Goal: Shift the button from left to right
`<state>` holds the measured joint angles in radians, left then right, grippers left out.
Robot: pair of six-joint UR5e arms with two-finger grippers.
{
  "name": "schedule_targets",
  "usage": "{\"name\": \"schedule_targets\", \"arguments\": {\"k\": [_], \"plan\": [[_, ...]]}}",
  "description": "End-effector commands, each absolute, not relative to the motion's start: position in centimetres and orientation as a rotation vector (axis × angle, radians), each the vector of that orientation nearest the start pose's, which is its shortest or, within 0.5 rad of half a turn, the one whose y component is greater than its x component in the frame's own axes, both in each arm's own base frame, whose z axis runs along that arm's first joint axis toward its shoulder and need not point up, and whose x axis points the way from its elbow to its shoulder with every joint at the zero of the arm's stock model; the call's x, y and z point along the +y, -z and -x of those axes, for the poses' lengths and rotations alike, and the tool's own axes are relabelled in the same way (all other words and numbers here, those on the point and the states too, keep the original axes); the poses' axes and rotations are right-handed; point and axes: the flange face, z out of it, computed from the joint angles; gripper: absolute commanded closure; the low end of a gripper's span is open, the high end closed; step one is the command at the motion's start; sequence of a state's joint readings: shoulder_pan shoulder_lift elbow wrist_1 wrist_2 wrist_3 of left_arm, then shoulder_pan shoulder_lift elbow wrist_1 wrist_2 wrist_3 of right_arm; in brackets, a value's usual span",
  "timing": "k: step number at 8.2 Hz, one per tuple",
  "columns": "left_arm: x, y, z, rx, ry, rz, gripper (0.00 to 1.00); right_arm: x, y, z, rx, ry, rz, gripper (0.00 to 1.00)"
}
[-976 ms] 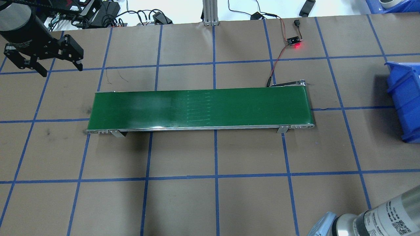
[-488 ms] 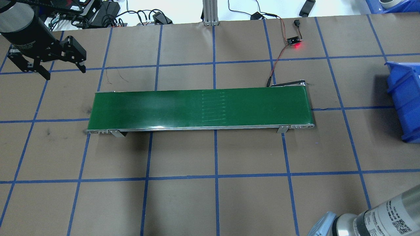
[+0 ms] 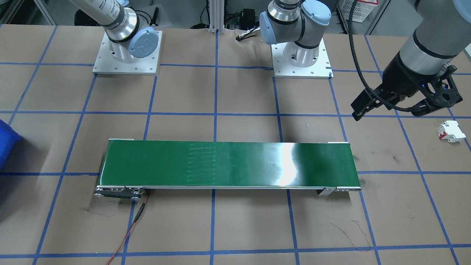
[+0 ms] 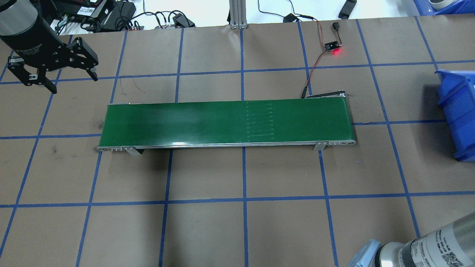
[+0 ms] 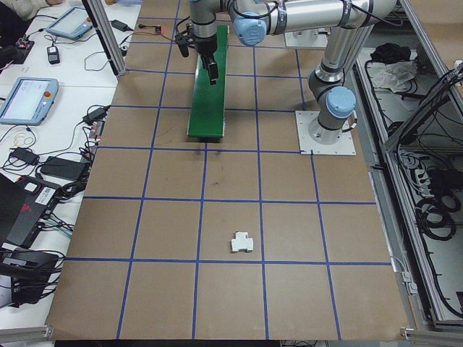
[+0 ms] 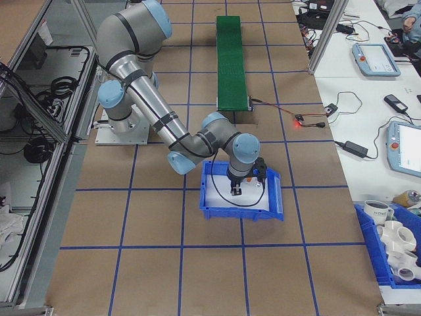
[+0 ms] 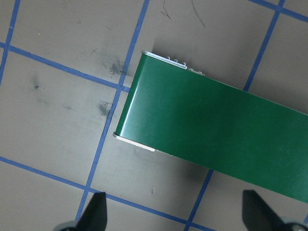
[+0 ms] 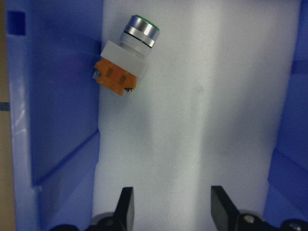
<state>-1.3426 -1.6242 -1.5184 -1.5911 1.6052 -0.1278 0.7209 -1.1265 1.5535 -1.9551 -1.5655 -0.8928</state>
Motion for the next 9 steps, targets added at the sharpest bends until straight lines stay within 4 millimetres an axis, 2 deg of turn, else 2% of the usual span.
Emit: {"name": "schedule_targets", "arguments": {"k": [1, 2, 3, 5, 6, 8, 9], "plan": [[-52.7, -48.7, 1.5, 3.063, -0.021, 0.541, 0.0, -50.4, -33.9, 36.8, 3.156, -0.075, 0.08, 0.27], [-52.8, -49.0, 1.4, 3.063, -0.012, 0.539, 0.0, -50.5, -37.2, 34.2, 3.182, -0.044, 0.107, 0.22], [-53.0, -48.5, 1.3, 3.064, -0.026, 0.526, 0.0, -51.1, -39.6, 30.5, 3.19, -0.032, 0.066, 0.21], [-53.1, -48.4, 1.2, 3.072, -0.03, 0.479, 0.0, -53.9, -42.4, 21.1, 3.193, 0.008, 0.028, 0.2], [-53.1, -48.6, 1.2, 3.072, -0.025, 0.475, 0.0, -55.0, -43.7, 15.7, 3.193, 0.046, 0.011, 0.19], [-53.1, -48.6, 1.2, 3.081, -0.023, 0.426, 0.0, -55.9, -46.1, 1.7, 3.131, 0.134, -0.053, 0.19], [-53.2, -48.6, 1.2, 3.081, -0.019, 0.425, 0.0, -55.5, -46.7, -4.8, 3.11, 0.157, -0.104, 0.17]]}}
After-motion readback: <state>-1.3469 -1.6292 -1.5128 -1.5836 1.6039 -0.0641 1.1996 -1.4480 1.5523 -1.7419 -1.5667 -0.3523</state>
